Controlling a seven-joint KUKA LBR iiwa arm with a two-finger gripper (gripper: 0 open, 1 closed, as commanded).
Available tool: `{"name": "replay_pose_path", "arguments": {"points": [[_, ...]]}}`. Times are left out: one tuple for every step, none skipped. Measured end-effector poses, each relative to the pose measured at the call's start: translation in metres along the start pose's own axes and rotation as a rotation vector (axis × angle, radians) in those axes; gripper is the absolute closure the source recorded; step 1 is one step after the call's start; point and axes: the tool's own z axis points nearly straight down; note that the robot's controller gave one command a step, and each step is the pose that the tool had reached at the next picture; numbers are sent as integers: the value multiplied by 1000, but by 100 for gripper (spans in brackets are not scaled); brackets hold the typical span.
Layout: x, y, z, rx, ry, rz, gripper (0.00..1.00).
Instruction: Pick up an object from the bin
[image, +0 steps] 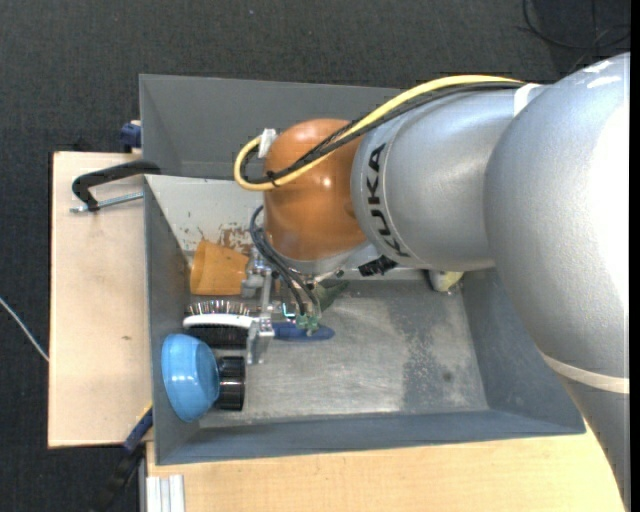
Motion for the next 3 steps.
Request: {"name": "replay_pose_path", "arguments": {"points": [[-28, -58, 64, -5, -12, -80, 0], [-28, -56, 62, -4, -12, -83, 100], [-46, -52, -67, -2, -21, -144, 100]]}}
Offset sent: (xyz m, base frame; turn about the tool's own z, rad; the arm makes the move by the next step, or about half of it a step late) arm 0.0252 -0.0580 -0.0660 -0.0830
